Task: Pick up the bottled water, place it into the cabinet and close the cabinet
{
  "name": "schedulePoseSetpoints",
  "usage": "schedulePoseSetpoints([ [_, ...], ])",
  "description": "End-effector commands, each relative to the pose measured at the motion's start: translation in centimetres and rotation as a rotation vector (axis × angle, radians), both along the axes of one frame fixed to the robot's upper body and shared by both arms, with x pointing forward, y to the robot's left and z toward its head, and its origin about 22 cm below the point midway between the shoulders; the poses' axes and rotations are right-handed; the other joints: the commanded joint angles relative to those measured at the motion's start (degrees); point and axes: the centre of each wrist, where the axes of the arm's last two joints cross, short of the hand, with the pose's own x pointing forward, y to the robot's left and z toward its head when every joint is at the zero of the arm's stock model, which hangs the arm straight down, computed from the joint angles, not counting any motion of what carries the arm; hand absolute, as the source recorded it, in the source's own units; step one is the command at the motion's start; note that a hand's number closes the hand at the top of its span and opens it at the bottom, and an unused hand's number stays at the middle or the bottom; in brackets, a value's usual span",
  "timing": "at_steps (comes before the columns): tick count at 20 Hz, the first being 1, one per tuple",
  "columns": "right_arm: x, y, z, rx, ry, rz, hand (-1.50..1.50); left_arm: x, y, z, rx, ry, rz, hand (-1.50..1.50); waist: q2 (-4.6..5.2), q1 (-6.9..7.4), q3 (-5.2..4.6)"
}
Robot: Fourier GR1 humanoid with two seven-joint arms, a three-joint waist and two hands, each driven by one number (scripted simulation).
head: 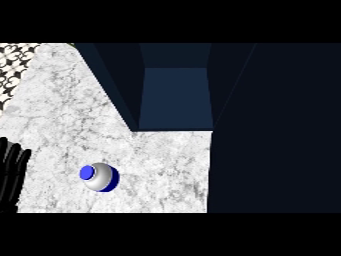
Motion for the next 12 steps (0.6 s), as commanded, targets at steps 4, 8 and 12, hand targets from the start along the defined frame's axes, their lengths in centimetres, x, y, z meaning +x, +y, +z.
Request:
schedulePoseSetpoints([
  [4, -2.8, 0.4, 2.4, 0.009, -0.056, -0.002, -1.5, 0.8, 1.8, -3.0, -0.029, 0.097, 0.024, -1.5, 0.06, -0.11, -0.02],
  [8, -3.6, -0.1, 2.5, -0.011, -0.046, -0.004, -1.5, 1.9, 3.6, -6.7, -0.048, 0.168, 0.016, -1.5, 0.09, -0.56, -0.05],
  [12, -4.0, 0.2, 3.4, 0.005, -0.054, -0.004, -1.5, 3.4, 1.9, -10.9, -0.118, 0.213, -0.012, -1.5, 0.23, -0.65, -0.11],
])
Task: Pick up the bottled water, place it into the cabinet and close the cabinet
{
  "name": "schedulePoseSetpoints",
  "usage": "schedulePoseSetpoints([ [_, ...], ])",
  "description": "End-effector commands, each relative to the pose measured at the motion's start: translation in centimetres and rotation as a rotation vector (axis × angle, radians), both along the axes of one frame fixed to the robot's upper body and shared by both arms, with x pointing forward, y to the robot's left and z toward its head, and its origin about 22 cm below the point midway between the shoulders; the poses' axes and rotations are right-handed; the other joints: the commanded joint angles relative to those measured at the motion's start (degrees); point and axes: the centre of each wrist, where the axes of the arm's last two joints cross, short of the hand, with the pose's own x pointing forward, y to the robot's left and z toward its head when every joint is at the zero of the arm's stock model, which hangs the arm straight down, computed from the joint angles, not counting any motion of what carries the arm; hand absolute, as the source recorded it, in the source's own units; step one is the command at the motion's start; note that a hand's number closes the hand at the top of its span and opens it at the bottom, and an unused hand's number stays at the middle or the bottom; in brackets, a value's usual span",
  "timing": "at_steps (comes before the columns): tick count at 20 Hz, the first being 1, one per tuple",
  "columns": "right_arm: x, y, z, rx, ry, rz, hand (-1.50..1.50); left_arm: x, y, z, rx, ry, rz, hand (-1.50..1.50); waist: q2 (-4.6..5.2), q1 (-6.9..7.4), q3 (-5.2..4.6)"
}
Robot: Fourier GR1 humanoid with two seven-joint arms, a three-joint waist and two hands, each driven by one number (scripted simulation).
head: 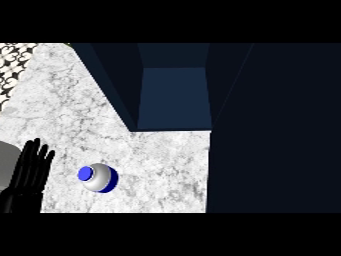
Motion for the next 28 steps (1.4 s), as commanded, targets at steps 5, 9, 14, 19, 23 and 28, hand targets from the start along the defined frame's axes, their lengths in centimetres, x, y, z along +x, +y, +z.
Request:
schedulePoseSetpoints([
  [5, -2.6, 0.2, 3.3, 0.004, -0.064, 0.002, -1.5, 0.5, 2.1, -8.0, -0.091, 0.082, 0.013, -1.5, -0.02, -0.33, -0.05],
  [9, -3.3, -0.2, 3.7, -0.004, -0.059, 0.018, -1.5, 2.5, 1.1, -9.8, -0.074, 0.094, 0.008, -1.5, -0.01, -0.29, 0.01],
  [14, -3.7, 0.0, 3.4, -0.008, -0.053, 0.03, -1.5, 2.4, 1.4, -14.3, -0.122, 0.101, -0.043, -1.5, 0.05, -0.66, -0.07],
  [19, -3.4, 0.3, 2.3, -0.005, -0.05, 0.025, -1.5, 4.2, 0.9, -16.7, -0.115, 0.082, -0.094, -1.5, 0.19, -0.5, -0.08],
  [23, -4.6, 1.1, 2.8, 0.014, -0.043, 0.005, -1.5, 3.7, 1.1, -18.2, -0.137, 0.054, -0.104, -1.5, 0.01, -1.04, -0.14],
  [28, -4.3, -0.1, 2.4, -0.012, -0.056, 0.005, -1.5, 2.1, -0.8, -20.7, -0.147, -0.002, -0.109, 1.5, 0.2, -0.47, -0.09],
])
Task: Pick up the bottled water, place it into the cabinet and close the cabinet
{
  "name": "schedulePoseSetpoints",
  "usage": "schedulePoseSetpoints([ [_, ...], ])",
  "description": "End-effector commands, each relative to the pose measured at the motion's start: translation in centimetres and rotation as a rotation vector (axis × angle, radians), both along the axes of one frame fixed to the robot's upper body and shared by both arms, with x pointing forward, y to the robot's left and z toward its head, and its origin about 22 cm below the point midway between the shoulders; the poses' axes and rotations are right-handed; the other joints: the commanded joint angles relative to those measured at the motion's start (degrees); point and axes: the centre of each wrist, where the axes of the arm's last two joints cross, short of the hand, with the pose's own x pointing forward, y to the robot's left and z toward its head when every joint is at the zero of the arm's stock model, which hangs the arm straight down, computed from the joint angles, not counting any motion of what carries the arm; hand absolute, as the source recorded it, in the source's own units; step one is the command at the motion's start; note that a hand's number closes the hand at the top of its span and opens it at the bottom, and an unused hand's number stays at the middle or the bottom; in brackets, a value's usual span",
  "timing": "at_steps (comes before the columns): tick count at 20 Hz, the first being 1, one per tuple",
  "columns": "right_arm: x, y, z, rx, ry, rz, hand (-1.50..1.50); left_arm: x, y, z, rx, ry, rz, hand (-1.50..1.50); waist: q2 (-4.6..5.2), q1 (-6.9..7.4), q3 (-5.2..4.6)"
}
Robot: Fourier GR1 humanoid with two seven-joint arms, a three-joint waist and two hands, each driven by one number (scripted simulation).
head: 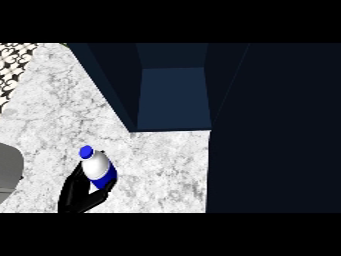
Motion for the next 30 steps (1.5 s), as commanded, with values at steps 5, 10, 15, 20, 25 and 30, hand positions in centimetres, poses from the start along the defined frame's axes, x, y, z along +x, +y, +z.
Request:
schedulePoseSetpoints([
  [5, -0.6, 0.1, 3.3, -0.042, -0.05, -0.013, -1.5, 0.1, -0.9, -1.7, 0.147, -0.022, -0.007, 1.5, 0.37, -0.09, -0.49],
  [10, -1.0, -0.4, 4.1, -0.044, -0.049, 0.011, -1.5, 1.4, -1.3, -1.2, 0.293, -0.158, -0.004, 1.5, 0.4, -0.39, -0.5],
  [15, -1.6, 0.5, 3.5, -0.04, -0.024, -0.004, -1.5, 3.1, -0.7, -0.6, 0.3, -0.184, -0.072, 1.5, 0.16, -0.29, -0.45],
  [20, -0.7, 0.3, 2.9, -0.046, -0.032, -0.026, -1.5, 3.3, -1.7, -0.5, 0.237, -0.196, -0.149, 1.5, 0.25, 0.8, -0.39],
  [25, -0.9, 0.1, 3.5, -0.039, -0.03, -0.009, -1.5, 4.8, -5.9, 0.6, 0.218, -0.216, -0.182, 1.5, 0.1, 0.78, -0.37],
  [30, -1.5, -0.5, 3.0, -0.048, -0.013, 0.005, -1.5, 7.2, -8.2, 3.4, 0.159, -0.239, -0.209, 1.5, -0.13, 0.33, -0.33],
])
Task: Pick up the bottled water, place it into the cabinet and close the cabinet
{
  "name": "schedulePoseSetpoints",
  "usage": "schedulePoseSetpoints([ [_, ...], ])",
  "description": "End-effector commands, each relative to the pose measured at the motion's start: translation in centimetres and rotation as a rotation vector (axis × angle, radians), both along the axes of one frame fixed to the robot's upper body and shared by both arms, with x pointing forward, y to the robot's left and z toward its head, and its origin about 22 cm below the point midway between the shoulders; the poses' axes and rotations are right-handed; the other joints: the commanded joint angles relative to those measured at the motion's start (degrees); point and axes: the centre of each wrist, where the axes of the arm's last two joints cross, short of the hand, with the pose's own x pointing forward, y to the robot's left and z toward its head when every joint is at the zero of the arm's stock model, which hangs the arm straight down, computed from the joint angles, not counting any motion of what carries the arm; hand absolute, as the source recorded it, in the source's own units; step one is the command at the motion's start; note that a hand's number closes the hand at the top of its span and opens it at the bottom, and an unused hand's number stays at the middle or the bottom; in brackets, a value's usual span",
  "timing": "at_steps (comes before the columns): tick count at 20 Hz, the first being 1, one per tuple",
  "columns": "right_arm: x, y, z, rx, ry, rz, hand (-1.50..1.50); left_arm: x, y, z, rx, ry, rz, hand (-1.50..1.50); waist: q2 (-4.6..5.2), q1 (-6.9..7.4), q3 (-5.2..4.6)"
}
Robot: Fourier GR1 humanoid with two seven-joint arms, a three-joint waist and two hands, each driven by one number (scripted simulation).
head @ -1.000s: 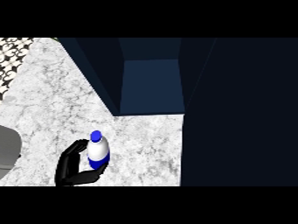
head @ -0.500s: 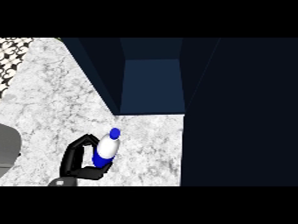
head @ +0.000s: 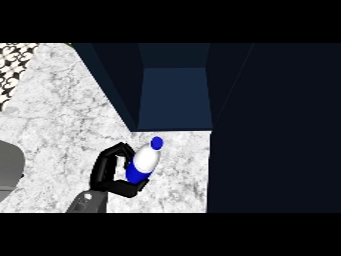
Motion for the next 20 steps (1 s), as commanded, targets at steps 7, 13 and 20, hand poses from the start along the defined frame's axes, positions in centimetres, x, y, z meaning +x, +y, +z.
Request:
schedulePoseSetpoints([
  [7, -0.6, -0.3, 1.9, 0.023, -0.038, -0.017, -1.5, 5.2, -7.3, 7.8, -0.012, 0.011, -0.01, 1.5, -0.07, -0.68, -0.01],
  [13, -0.5, -1.1, 2.9, 0.018, -0.042, -0.013, -1.5, 6.4, -10.9, 11.1, -0.02, 0.054, 0.0, 1.5, 0.14, -0.87, -0.02],
  [20, -0.2, -1.8, 2.3, 0.025, -0.059, -0.032, -1.5, 10.5, -13.1, 14.6, 0.041, 0.074, 0.055, 1.5, 0.49, -1.32, -0.02],
])
